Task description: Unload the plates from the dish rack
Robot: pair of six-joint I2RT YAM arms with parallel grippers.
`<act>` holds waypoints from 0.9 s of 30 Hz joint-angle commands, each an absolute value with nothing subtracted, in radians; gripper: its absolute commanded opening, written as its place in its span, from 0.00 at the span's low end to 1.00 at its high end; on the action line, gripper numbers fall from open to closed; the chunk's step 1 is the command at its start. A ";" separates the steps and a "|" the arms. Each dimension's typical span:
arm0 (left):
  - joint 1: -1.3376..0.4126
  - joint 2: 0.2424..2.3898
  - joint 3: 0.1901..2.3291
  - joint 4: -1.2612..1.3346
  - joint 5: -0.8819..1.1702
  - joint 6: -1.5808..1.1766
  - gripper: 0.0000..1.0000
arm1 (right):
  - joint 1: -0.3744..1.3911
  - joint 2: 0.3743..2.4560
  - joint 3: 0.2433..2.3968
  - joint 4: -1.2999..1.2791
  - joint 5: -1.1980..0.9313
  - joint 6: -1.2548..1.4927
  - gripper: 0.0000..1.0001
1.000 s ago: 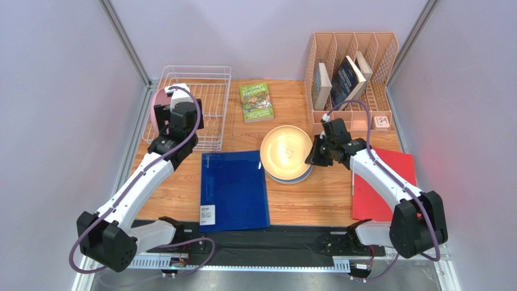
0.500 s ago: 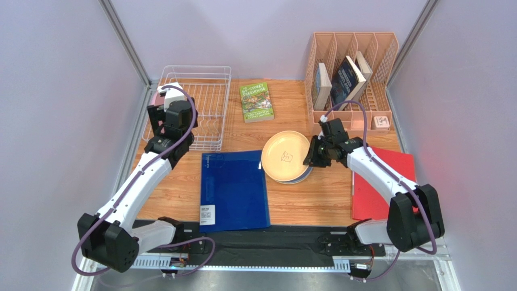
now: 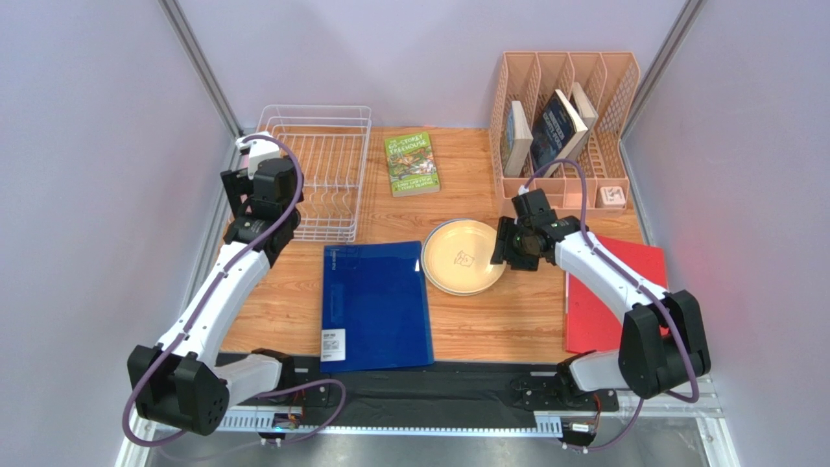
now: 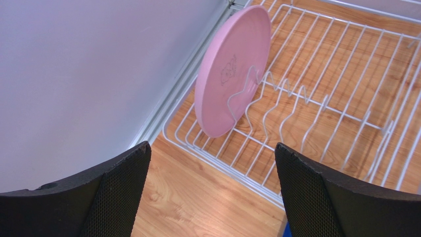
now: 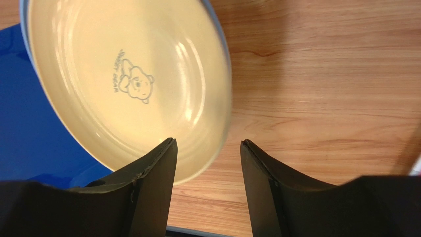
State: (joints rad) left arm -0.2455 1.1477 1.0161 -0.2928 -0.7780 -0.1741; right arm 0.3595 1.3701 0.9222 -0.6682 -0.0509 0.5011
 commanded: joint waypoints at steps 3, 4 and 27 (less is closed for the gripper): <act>-0.164 1.183 1.040 -0.232 -0.733 -0.181 1.00 | 0.362 1.302 0.971 -0.689 0.120 0.502 0.57; -0.158 1.190 1.046 -0.229 -0.727 -0.181 1.00 | 0.362 1.293 0.977 -0.689 0.123 0.506 0.57; 0.044 1.542 1.109 -0.006 -0.631 -0.173 0.72 | 0.362 1.359 1.006 -0.607 0.035 0.494 0.56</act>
State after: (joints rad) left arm 0.0349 1.5162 1.0725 -0.0780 -0.6815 -0.1726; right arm 0.3595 1.3399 0.9565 -0.6544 0.0566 0.5011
